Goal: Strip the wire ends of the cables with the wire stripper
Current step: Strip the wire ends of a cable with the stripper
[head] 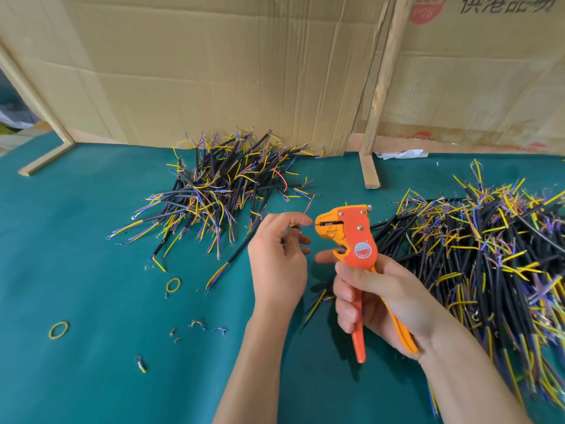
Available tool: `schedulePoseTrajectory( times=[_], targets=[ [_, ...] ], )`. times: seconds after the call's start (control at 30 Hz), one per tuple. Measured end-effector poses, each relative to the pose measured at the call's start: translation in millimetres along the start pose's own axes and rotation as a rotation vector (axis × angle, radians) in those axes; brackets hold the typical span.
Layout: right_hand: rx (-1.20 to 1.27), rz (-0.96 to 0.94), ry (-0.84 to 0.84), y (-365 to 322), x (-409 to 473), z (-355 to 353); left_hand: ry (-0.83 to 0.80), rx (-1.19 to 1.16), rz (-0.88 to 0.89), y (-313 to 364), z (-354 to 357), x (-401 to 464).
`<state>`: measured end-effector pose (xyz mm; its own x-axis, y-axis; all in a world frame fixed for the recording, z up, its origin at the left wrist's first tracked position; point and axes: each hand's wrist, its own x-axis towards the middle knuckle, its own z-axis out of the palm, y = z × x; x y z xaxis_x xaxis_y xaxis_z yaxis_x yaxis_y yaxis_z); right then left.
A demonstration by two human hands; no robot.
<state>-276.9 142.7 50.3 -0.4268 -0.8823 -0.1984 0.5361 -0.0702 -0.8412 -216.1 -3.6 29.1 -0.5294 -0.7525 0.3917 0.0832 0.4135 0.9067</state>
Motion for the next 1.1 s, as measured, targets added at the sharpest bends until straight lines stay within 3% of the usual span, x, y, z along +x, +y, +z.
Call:
schedulePoseTrajectory(
  times=[0.3,0.8,1.1],
  targets=[
    [0.048,-0.064,0.082,1,5,12,-0.005,0.030,-0.019,8,4,-3],
    [0.228,-0.047,0.073,0,1,-2,0.099,0.128,-0.016,6,-1,1],
    [0.112,0.017,0.044,2,6,0,0.077,0.171,0.065,6,-1,0]
  ],
)
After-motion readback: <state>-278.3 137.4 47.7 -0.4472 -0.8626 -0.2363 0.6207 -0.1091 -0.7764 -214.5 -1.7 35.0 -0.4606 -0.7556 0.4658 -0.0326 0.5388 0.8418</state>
